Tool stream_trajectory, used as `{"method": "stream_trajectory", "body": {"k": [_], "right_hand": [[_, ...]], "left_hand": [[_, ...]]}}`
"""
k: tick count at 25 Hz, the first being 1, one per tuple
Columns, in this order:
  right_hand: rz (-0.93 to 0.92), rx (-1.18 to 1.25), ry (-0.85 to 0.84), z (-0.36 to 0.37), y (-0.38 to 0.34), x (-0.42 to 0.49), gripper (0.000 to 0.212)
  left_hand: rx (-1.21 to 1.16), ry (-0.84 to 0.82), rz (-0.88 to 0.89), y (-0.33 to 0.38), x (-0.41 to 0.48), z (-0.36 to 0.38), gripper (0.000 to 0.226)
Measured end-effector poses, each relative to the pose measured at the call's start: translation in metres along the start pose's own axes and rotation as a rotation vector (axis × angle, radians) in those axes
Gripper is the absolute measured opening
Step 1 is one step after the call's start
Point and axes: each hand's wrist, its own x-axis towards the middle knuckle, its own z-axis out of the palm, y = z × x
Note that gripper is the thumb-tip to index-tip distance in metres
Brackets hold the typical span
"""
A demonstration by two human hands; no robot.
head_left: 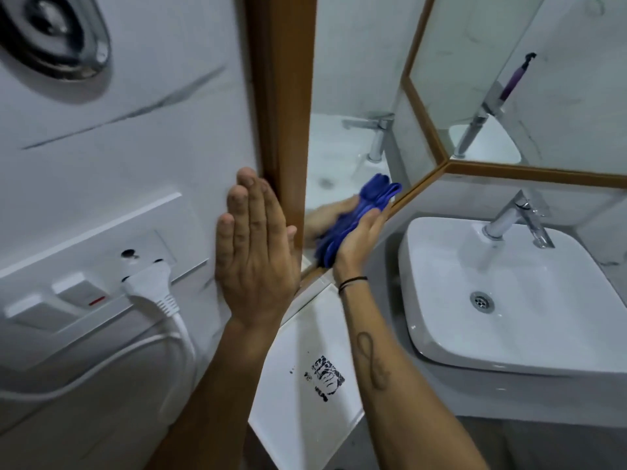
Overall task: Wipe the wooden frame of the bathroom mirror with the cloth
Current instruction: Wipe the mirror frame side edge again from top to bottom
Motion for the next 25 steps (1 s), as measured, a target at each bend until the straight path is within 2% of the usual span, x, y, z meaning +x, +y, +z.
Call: {"method": "stream_trajectory", "body": {"k": [2,7,9,12,15,18,21,23,25], "right_hand": [[0.016,0.038,-0.004,0.002,-0.006,-0.001,0.055],[-0.143,-0.02,-0.138,-0.001,0.017,-0.121,0.054],[-0.155,-0.045,-0.149,-0.004,0.014,-0.111,0.051],[-0.132,-0.118,0.024,0.003,-0.015,-0.049,0.043],[0.007,-0.032,0.112,0.014,-0.035,-0.031,0.04],[0.062,0.115,0.056,0.02,-0.015,-0.088,0.049],[0.002,0.081,0.015,0.021,-0.005,-0.126,0.055],[-0.016,0.012,0.145,0.024,-0.016,-0.076,0.051],[0.017,0.048,0.251,0.026,-0.033,-0.011,0.049]], "left_hand": [[-0.004,-0.007,0.008,-0.004,-0.003,-0.002,0.068],[0.029,-0.01,0.035,-0.003,-0.01,0.003,0.068],[0.056,-0.003,0.045,-0.003,-0.011,0.006,0.067],[0.043,0.001,0.03,-0.004,-0.014,0.005,0.069],[0.049,-0.01,0.021,-0.005,-0.015,0.006,0.073],[0.045,0.013,0.013,-0.002,-0.016,0.008,0.066],[0.048,0.005,0.031,-0.002,-0.018,0.008,0.065],[0.052,-0.005,0.027,-0.006,-0.017,0.006,0.066],[0.046,-0.015,0.029,-0.006,-0.019,0.006,0.067]]}}
